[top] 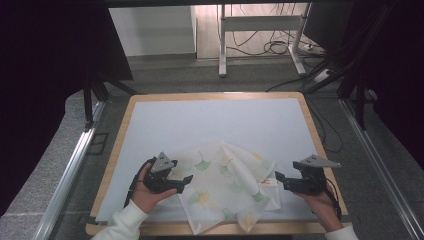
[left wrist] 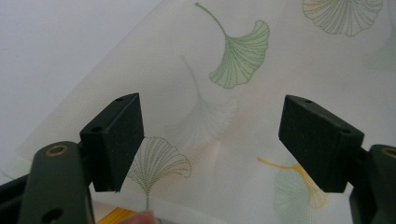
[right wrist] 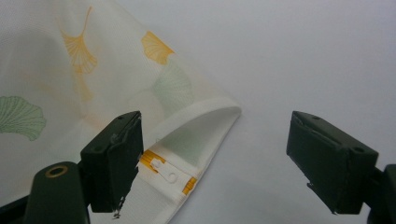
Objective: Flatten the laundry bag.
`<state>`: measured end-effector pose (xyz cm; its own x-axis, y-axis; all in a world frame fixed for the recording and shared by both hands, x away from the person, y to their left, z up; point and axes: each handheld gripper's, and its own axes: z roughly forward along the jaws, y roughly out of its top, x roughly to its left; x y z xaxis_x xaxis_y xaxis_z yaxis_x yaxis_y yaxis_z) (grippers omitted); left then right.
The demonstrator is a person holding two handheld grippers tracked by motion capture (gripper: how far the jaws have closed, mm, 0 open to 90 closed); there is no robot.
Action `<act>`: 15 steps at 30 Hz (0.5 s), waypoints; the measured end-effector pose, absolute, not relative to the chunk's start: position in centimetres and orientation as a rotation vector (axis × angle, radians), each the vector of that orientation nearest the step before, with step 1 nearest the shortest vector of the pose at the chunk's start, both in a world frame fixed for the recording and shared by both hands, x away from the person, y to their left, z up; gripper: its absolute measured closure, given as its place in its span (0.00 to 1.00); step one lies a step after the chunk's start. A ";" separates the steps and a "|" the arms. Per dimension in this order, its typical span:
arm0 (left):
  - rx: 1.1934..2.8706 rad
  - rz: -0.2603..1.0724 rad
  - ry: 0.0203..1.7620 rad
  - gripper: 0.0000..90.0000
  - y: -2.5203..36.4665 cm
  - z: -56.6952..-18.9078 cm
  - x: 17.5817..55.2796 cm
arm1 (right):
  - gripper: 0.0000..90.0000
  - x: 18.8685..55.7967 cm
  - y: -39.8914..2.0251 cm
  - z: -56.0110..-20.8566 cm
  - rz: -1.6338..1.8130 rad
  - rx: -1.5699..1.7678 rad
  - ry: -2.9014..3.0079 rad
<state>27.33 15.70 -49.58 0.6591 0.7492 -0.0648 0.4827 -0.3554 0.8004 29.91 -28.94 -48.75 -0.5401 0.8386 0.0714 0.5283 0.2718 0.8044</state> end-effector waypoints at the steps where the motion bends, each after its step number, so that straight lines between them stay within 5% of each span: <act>1: 2.022 0.398 0.955 0.24 15.7 -49.5 27.2 | 0.21 29.9 -28.9 -48.8 1.157 1.237 2.184; 15: 2.069 0.346 0.850 0.25 13.9 -49.1 24.9 | 0.21 30.3 -28.2 -49.2 1.116 1.225 2.203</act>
